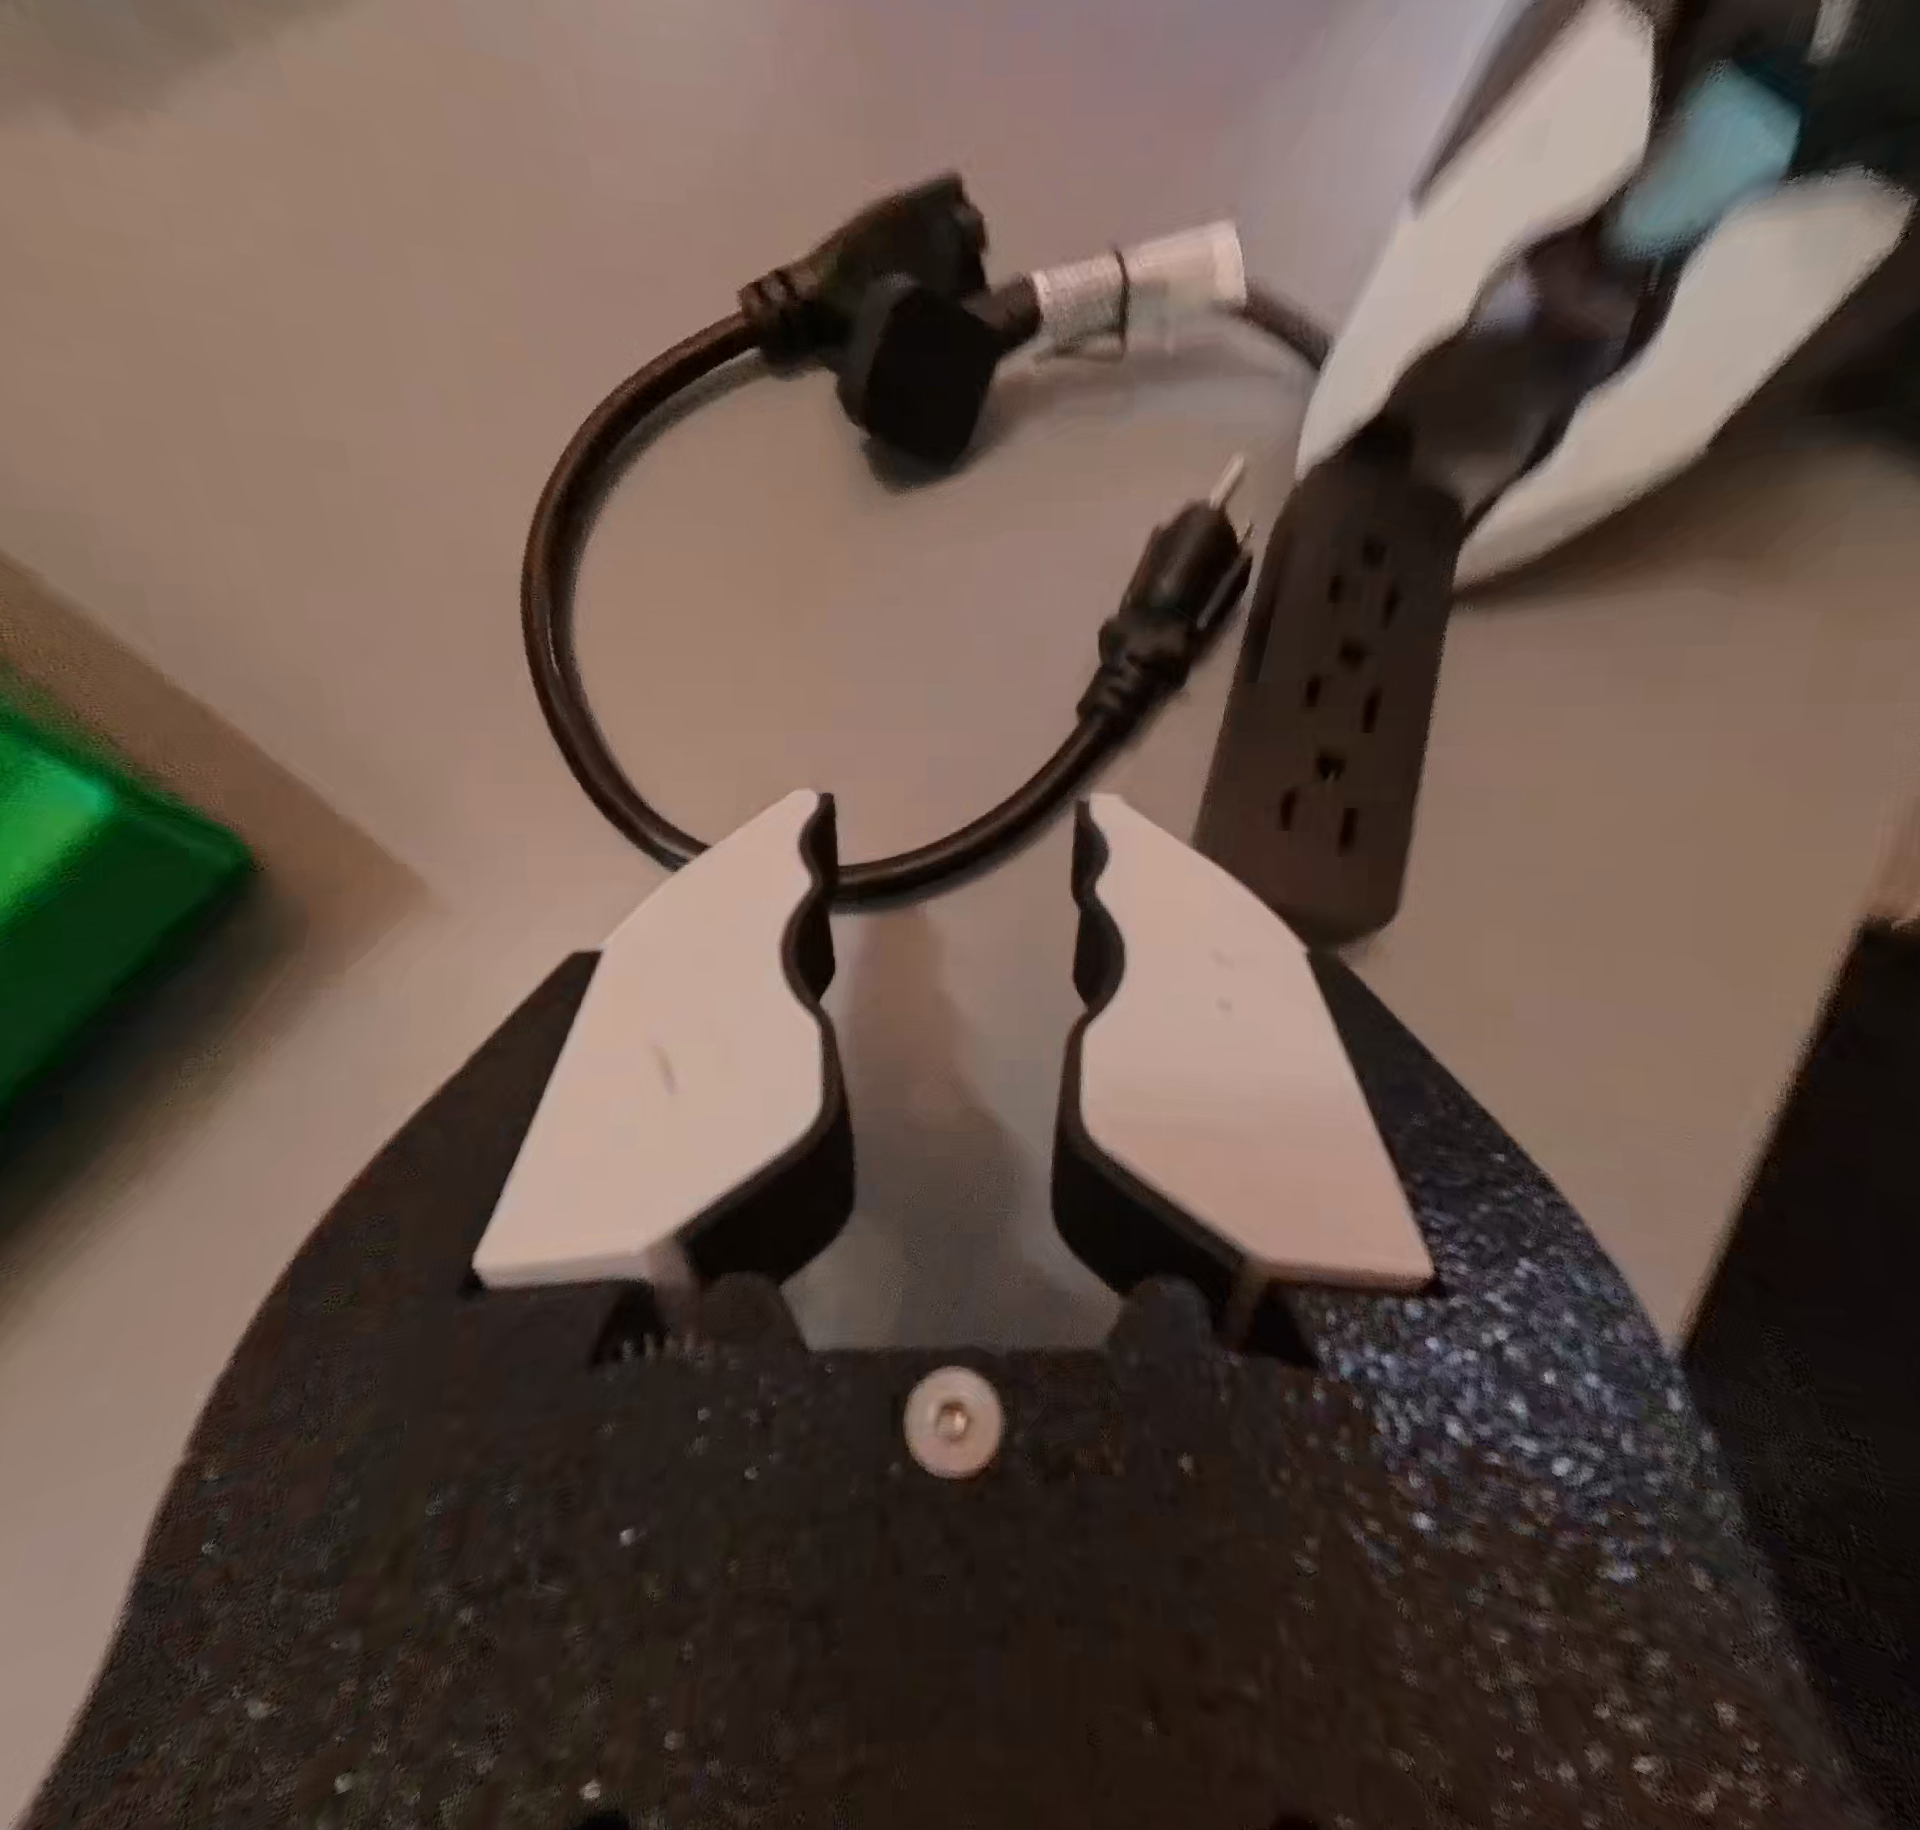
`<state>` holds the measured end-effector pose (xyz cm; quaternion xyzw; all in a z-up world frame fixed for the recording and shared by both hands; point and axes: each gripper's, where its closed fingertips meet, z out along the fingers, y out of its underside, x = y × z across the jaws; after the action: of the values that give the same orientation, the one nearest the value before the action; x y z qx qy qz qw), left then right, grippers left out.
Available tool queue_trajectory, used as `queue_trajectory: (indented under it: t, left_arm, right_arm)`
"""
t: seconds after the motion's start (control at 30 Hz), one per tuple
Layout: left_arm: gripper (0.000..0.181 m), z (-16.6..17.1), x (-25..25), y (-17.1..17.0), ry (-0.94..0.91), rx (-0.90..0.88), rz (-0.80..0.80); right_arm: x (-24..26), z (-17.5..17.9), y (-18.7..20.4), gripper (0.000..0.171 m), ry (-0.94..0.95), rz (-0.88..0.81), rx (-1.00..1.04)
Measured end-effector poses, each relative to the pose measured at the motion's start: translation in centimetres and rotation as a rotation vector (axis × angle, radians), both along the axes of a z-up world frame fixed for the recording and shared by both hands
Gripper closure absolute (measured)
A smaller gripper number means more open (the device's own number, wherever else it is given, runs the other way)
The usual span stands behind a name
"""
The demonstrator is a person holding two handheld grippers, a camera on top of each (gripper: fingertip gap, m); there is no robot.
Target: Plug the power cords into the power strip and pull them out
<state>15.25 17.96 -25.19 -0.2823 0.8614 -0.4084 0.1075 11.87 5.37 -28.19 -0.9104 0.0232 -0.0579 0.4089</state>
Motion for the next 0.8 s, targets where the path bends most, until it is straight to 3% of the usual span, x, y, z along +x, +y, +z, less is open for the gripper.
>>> queue_trajectory:
  t: [0.2,0.3,0.43,0.57,0.8]
  left_arm:
    - [0.142,-2.8,0.6,-0.9,-0.023,0.221,-0.254]
    - [0.166,-3.9,-0.3,-1.7,0.083,0.239,-0.328]
    - [0.17,-3.3,-1.4,-1.2,0.043,0.378,-0.415]
    - [0.171,1.3,-2.1,1.1,0.012,0.538,-0.472]
    - [0.172,14.8,-2.8,7.2,0.038,0.976,-0.459]
  right_arm:
    - [0.0,0.0,0.0,0.134,0.004,0.002,0.0]
    - [0.0,0.0,0.0,0.134,0.001,0.002,-0.001]
    - [0.0,0.0,-0.1,0.134,0.002,0.002,-0.001]
    - [-0.1,0.0,-0.2,0.134,0.002,0.011,0.0]
    - [-0.2,0.0,-0.2,0.135,0.007,0.016,0.0]
